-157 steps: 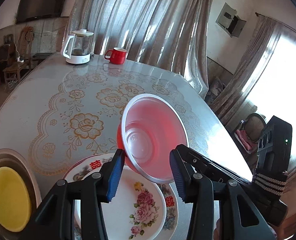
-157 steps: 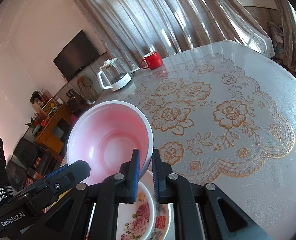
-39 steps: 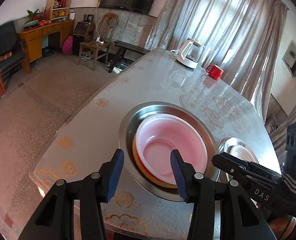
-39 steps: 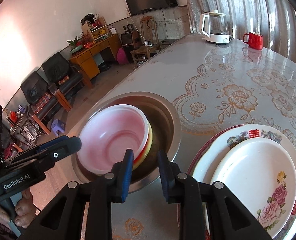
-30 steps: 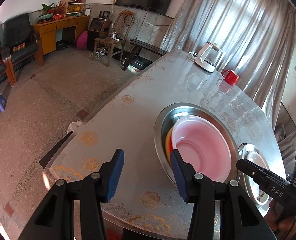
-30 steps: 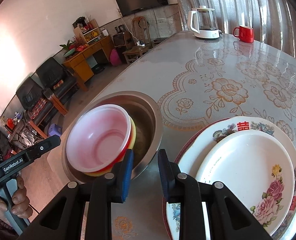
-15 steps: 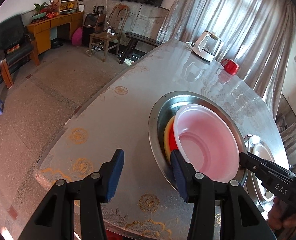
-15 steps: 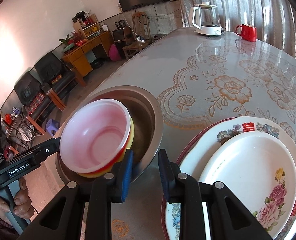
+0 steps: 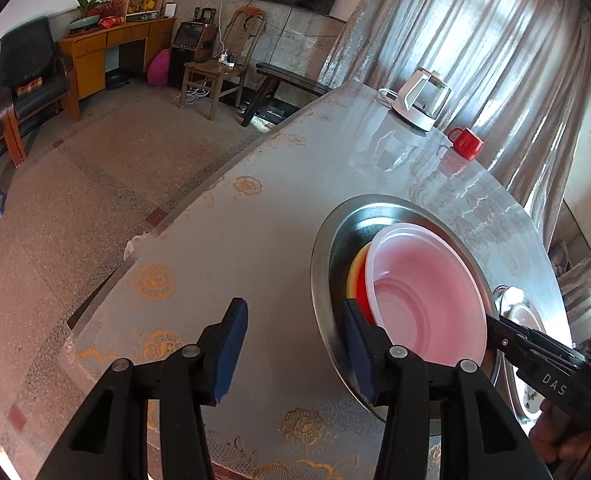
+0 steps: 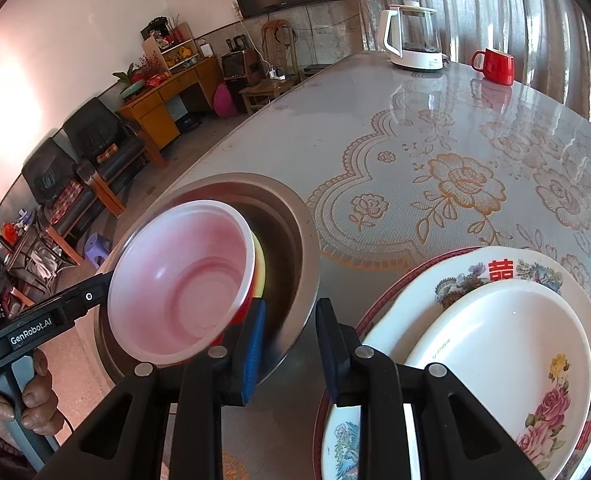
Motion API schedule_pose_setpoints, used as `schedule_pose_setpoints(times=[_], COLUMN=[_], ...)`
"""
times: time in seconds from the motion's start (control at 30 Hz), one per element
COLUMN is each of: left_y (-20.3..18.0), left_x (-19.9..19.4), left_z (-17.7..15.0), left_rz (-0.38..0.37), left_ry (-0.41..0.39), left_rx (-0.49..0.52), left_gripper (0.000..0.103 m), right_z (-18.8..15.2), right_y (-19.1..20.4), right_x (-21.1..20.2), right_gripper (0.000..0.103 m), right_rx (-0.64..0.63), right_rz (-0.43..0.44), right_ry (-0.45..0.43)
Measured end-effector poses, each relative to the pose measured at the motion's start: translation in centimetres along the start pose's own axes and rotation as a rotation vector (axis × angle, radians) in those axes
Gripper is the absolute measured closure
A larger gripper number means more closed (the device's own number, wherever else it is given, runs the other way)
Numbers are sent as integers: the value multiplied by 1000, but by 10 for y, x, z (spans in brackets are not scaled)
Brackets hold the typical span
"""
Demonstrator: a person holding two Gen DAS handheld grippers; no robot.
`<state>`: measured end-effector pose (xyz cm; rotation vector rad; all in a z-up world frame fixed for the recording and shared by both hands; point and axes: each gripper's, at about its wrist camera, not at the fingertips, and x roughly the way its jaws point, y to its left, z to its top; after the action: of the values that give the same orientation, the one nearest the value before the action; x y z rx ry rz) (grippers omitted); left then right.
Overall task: Organize plates and bowls
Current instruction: 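Close both grippers on opposite sides of the steel basin rim, then lift the steel basin with both grippers and carry it over the plate stack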
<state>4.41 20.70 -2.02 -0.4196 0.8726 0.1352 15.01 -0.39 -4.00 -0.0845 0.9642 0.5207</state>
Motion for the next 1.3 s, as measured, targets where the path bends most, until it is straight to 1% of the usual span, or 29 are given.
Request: schedule_pose_setpoints(times=[0.17,0.3,0.4,0.5,0.53,0.57,0.67,0.77,0.87,0.97,1.13,1.3], left_y=[0,-1,0,-3,-5,-8,-11,-8,-8,-10,-7,-7], left_x=[8,7,5,3,1,0,-2,-1,0,-1,-6,-8], left_z=[3,1,-1,-2,-3,-3,-5,-3,-2,-4,-9,-13], left_rz=[-4,-19,-48,-73,-84,-89,-73,-92,-86,-80,-127,-122], left_ry=[17,1,-6,-22,-27,-33,-46,-45,-46,-53,-45,-43], left_rx=[-10,7,0,16,27,41,65,51,50,58,41,39], left_gripper=[55,59,65,76,83,88,88,88,88,88,88,88], right_z=[3,4,5,5,5,5,5,5,7,6,4,2], right_y=[0,-1,-1,-1,0,0,2,3,1,2,1,2], right_x=[5,7,7,7,7,7,8,8,9,9,7,4], right_gripper=[78,78,78,78,78,79,84,84,84,84,85,85], right_rx=[-6,-14,-18,-23,-23,-22,-25,-36,-31,-34,-20,-18], right_rz=[-16,-20,-21,-25,-25,-25,-21,-25,-13,-23,-24,-18], right_ry=[5,5,3,-1,-2,-2,-1,-4,-5,-4,0,0])
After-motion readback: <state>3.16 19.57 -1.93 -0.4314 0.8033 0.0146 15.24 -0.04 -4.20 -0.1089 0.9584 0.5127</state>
